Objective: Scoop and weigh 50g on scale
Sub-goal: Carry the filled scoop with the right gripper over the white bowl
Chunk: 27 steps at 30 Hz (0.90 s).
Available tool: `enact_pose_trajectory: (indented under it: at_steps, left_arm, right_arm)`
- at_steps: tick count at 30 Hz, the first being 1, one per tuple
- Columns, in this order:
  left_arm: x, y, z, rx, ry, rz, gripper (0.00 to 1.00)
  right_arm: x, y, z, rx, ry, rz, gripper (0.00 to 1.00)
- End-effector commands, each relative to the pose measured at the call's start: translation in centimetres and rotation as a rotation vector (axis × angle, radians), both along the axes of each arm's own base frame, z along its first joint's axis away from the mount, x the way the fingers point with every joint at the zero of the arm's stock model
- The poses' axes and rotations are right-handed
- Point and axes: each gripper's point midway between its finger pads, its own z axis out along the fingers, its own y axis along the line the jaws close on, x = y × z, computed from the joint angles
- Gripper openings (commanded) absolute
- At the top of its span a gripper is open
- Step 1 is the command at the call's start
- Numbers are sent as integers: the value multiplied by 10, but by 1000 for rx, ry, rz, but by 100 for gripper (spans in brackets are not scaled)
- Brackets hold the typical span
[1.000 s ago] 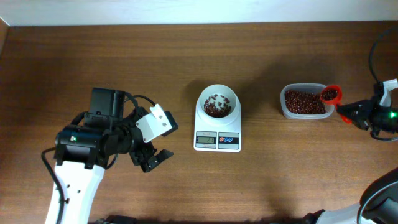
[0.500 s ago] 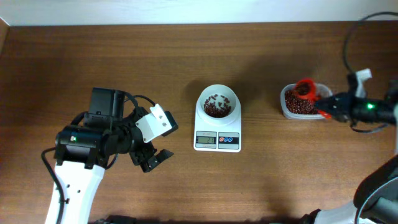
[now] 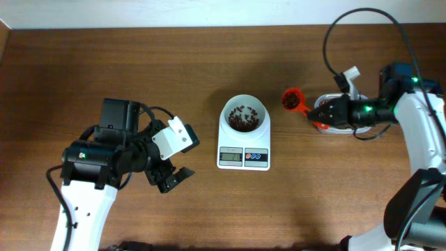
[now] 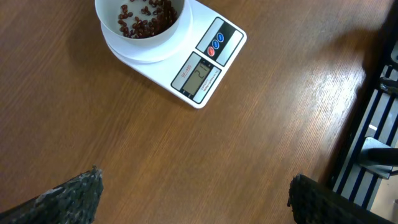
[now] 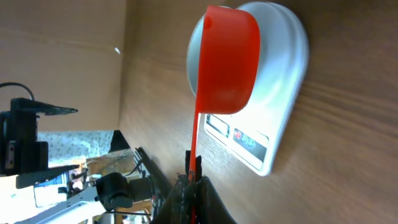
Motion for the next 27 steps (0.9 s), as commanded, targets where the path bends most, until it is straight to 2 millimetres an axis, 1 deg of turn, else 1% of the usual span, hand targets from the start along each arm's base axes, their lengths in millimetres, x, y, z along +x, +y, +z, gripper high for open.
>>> enact_pose_trajectory:
  at_steps: [1,8,11,17,23,27]
  left_arm:
    - [0,-1,-1,-10,-1,-16,99]
    - [0,-1,-1,-10,-1,-16,99]
    - [0,-1,-1,-10,-1,-16,99]
    - [0,-1,-1,-10,-1,-16,99]
    - [0,-1,-1,-10,-1,-16,99]
    - [0,-1,-1,-10,-1,-16,99]
  right_arm:
    - [0,21,13,46,-29,27,4]
    - [3,53,15,38,-105,120,4]
    - [5,61,11,6,-139,148,4]
    - [6,66,-8,-131,-155,182,4]
    - [11,67,-21,-245,-190,201,4]
    - [16,72,-22,-278,-252,231,4]
